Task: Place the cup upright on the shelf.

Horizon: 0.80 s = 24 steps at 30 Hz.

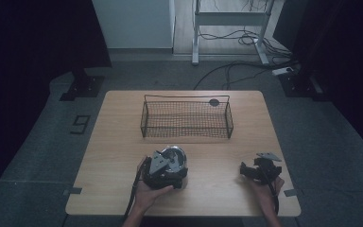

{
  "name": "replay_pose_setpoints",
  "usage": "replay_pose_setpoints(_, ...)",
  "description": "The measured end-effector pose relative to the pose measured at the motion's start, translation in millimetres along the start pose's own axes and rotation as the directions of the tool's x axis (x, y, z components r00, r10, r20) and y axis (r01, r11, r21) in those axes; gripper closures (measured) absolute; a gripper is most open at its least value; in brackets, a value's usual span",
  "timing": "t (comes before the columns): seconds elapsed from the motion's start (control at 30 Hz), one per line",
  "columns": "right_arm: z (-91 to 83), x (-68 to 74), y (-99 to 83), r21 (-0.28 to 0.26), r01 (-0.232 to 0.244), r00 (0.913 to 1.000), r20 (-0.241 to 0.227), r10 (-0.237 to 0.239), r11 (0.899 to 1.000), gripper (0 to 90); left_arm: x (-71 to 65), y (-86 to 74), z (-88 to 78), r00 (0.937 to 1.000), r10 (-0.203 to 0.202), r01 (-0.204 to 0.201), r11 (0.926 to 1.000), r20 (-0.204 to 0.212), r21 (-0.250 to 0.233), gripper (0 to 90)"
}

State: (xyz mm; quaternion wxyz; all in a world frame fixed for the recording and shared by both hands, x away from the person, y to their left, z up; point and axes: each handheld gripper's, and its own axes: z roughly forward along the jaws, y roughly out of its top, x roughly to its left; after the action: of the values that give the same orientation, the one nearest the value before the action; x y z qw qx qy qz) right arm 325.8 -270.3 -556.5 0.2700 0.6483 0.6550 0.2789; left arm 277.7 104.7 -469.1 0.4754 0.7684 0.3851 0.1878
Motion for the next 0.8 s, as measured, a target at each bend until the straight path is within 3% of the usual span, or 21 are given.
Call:
replay_pose_setpoints(0.57,0.0,0.0,0.0,0.0,0.0,1.0,0.0,0.0,1.0,0.3,11.8,25.6,-9.7,0.9999,0.015,-0.014,0.9996,0.005,-0.023,3.4)
replay_pose_setpoints(0.8,0.0,0.0,0.0,0.0,0.0,1.0,0.0,0.0,1.0,0.3,16.0,32.4,-11.6,0.9999,0.003,-0.003,0.9995,0.017,-0.032,3.4)
